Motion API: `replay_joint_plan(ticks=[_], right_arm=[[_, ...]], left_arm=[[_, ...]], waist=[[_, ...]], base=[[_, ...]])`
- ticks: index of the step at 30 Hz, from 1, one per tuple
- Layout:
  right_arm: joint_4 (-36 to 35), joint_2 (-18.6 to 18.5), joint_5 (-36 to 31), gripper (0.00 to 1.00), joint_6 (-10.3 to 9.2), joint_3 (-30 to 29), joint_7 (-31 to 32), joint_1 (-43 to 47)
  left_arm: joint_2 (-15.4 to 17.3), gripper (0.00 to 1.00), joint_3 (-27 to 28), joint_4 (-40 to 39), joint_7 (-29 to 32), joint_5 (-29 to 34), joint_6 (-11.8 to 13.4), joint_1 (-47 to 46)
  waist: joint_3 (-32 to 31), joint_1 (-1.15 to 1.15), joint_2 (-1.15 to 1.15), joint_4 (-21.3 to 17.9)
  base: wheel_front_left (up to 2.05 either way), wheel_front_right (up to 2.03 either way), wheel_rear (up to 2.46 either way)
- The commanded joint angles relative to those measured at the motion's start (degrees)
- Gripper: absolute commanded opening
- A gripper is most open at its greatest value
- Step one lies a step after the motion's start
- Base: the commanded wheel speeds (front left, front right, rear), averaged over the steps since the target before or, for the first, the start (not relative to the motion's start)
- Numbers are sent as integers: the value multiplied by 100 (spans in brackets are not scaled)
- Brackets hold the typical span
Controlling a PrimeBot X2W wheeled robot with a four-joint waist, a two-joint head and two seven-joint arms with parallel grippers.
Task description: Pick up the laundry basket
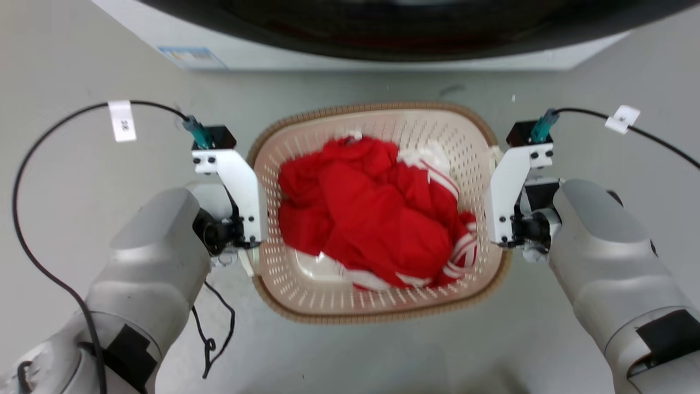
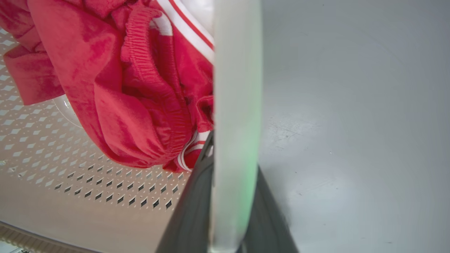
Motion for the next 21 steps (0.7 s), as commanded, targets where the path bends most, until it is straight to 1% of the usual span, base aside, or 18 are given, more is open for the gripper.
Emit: replay_joint_plan(ticks=[1, 11, 21], right_arm=[[-1, 50, 72, 0, 9, 40, 159, 107], [8, 59, 350, 0, 10, 8, 1087, 414], [7, 60, 243, 0, 10, -306, 1643, 796]], left_arm=[[-100, 0, -40, -14, 127, -79, -28, 76], [-196, 0, -137, 86, 784, -340, -28, 331], [-321, 0, -224, 243, 1097, -475, -28, 639]], waist=[[-414, 0, 0, 76], [-1379, 0, 0, 139], [-2251, 0, 0, 178]], base=[[0, 0, 0], [0, 0, 0], [0, 0, 0]])
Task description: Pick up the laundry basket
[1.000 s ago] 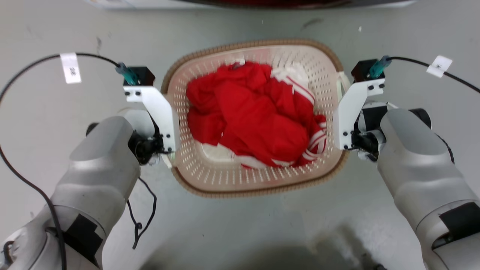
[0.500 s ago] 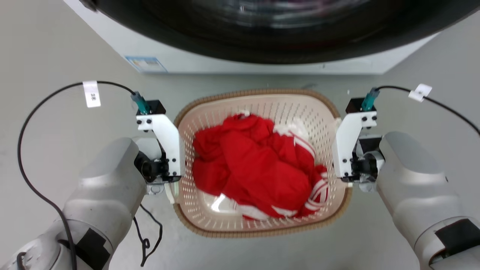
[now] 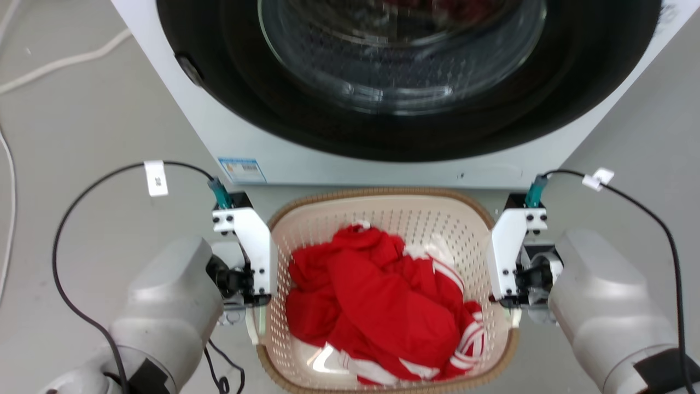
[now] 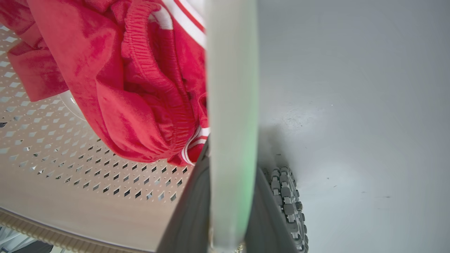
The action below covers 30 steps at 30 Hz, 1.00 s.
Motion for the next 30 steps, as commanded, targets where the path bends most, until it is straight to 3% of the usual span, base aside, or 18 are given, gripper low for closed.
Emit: replay_joint_plan(ticks=[1, 15, 30], right_arm=[[-18, 79, -49, 0, 17, -50, 80, 143], [-20, 83, -334, 0, 18, -454, 440, 891], [-22, 94, -538, 0, 18, -659, 582, 1160]], left_arm=[[-119, 0, -17, -33, 26, -48, -29, 99], [-364, 0, -159, 71, 122, -137, -31, 699], [-514, 0, -215, 76, 157, -244, -42, 1039]], waist=[[-339, 1, 0, 23], [-1509, 1, 0, 31], [-1924, 1, 0, 59]], base=[[0, 0, 0], [0, 0, 0], [0, 0, 0]])
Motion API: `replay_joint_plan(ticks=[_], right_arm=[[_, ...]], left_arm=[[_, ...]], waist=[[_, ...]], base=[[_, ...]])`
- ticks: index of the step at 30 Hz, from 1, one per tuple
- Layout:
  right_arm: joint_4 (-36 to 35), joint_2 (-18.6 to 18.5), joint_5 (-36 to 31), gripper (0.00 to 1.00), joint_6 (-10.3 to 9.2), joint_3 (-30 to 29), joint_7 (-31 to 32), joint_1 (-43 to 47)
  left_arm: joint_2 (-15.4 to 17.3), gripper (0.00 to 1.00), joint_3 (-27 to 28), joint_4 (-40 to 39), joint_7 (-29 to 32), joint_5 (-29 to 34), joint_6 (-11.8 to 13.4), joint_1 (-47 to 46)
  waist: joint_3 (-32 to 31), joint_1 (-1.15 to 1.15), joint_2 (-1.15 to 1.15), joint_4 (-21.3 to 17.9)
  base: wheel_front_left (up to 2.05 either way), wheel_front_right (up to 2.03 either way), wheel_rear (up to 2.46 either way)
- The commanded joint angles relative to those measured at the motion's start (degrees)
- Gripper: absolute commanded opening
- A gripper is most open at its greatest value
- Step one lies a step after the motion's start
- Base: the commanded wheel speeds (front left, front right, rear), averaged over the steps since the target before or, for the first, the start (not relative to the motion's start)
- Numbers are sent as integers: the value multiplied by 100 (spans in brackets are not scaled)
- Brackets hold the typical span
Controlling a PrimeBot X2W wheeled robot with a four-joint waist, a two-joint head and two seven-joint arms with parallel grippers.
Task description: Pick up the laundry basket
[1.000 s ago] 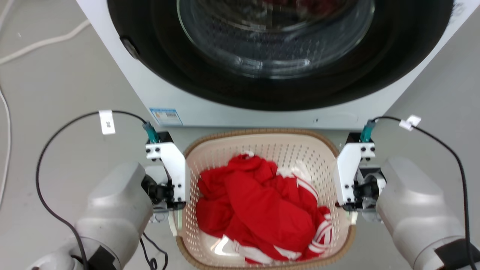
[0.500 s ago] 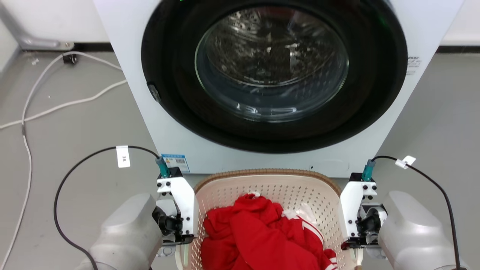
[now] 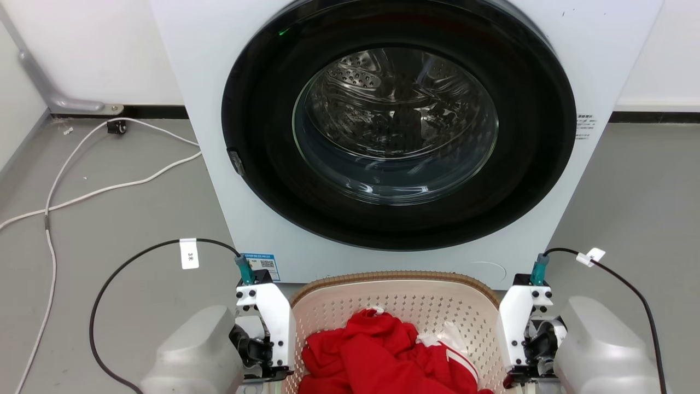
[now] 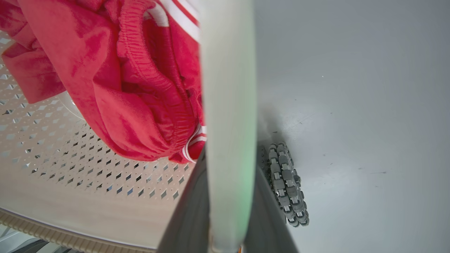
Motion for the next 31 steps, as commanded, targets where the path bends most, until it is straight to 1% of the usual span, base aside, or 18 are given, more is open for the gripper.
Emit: replay_joint_plan(ticks=[1, 31], right_arm=[[-30, 116, 21, 0, 18, -4, 0, 80], [-30, 128, 302, 0, 18, 108, -81, 188]], left_arm=[[-165, 0, 16, -93, -31, -58, -62, 52], [-138, 0, -80, -147, -239, -154, -67, 12]], waist=[[-21, 1, 0, 0], [-46, 1, 0, -58]], base=[[0, 0, 0], [0, 0, 0]])
